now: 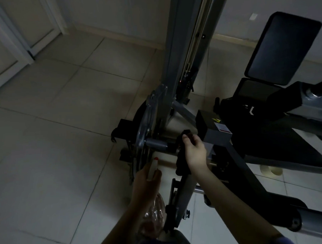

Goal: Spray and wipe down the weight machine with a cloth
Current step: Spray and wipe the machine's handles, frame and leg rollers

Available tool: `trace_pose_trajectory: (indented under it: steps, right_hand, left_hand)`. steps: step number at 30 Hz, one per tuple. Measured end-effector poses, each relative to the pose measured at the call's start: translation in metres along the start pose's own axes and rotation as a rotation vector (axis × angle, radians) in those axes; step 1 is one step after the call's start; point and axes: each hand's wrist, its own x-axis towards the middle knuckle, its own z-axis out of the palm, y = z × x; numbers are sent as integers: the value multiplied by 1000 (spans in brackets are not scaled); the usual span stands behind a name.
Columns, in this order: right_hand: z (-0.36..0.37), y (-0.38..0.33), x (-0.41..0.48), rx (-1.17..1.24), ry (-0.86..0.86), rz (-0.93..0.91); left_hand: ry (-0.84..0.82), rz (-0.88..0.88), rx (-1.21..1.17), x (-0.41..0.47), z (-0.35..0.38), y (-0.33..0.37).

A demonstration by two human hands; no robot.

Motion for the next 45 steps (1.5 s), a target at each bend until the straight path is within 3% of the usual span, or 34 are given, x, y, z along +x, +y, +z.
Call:
trace_pose_trajectory:
  steps: [3, 6, 9, 11, 16, 18, 24, 27, 30, 31, 34, 37, 41, 45]
  right_hand:
    - [15, -5, 1, -198, 16, -205]
    - [40, 5, 5, -363, -70, -293]
    - [55, 23, 15, -856, -94, -424]
    - [51, 19, 26, -1022, -65, -492]
    - [35, 27, 36, -992, -363, -767]
    - [32, 38, 33, -1072, -408, -800]
    - [46, 28, 50, -1019, -324, -642]
    - [50, 21, 64, -810, -421, -351]
    - [54, 17, 83, -455, -451, 75]
    - [56, 17, 84, -418, -434, 120]
    - [52, 24, 71, -802, -376, -227]
    - [38, 35, 42, -891, -357, -534]
    - [36, 40, 40, -960, -302, -583]
    - [49, 26, 57, -712, -293, -310]
  left_hand:
    - [15, -21, 11, -1, -4, -2]
    - [24, -24, 45, -2, -9, -3]
    - [35, -12, 36, -3, -14, 0]
    - [31, -10, 36, -3, -17, 1]
    - [0, 5, 48, 0, -21, 2]
    - [-11, 6, 73, 1, -20, 4]
    - [-72, 24, 152, 7, -17, 5]
    - [-57, 14, 176, 8, -16, 4]
    - [-91, 19, 159, 9, -13, 5]
    - [-101, 18, 153, 9, -12, 6]
    - [-99, 8, 149, 10, -12, 5]
    - [-95, 13, 142, 12, -12, 3]
    - [-91, 4, 153, 14, -12, 3]
    - [-106, 30, 147, 15, -13, 7]
